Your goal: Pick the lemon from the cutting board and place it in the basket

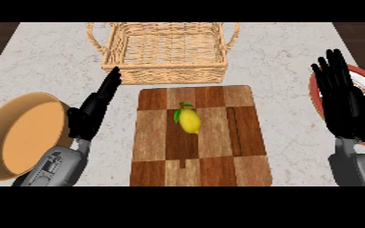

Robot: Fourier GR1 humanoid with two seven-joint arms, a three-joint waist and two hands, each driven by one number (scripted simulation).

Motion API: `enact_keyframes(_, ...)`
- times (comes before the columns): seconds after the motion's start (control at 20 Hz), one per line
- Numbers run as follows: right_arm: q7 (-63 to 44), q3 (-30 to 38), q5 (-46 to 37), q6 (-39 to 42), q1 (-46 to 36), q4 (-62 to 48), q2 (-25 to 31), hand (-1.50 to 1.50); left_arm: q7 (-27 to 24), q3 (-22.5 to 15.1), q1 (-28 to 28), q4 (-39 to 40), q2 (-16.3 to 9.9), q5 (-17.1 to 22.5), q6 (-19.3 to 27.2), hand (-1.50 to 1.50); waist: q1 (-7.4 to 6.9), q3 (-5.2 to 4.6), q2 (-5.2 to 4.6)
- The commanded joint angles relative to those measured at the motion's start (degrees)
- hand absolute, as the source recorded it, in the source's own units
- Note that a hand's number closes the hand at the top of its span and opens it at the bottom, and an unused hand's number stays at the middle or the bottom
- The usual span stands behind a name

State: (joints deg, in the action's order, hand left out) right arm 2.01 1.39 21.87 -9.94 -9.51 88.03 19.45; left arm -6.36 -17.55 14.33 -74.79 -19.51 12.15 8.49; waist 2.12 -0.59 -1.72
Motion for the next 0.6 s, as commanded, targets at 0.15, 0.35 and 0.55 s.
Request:
enact_keyframes(0.15, -1.26, -15.15, 1.33, 13.19, -11.8, 2.94, -5.31, 1.5, 6.3, -0.72, -5.05, 4.89, 2.26, 2.75, 0.02, 0.0, -9.51, 0.54, 0.04)
enact_keyframes(0.35, -0.33, -28.6, -0.43, 27.46, -19.45, 6.15, -6.06, 1.5, 10.1, -2.03, -6.65, 7.6, 1.29, 2.74, -1.34, 0.0, -14.52, 0.47, -0.19)
enact_keyframes(0.55, 1.58, -41.12, -10.21, 28.1, -20.21, 3.95, -11.23, -1.5, 12.94, 0.08, -9.51, 8.03, 0.18, 4.04, 0.42, 0.0, -9.07, 0.56, 1.39)
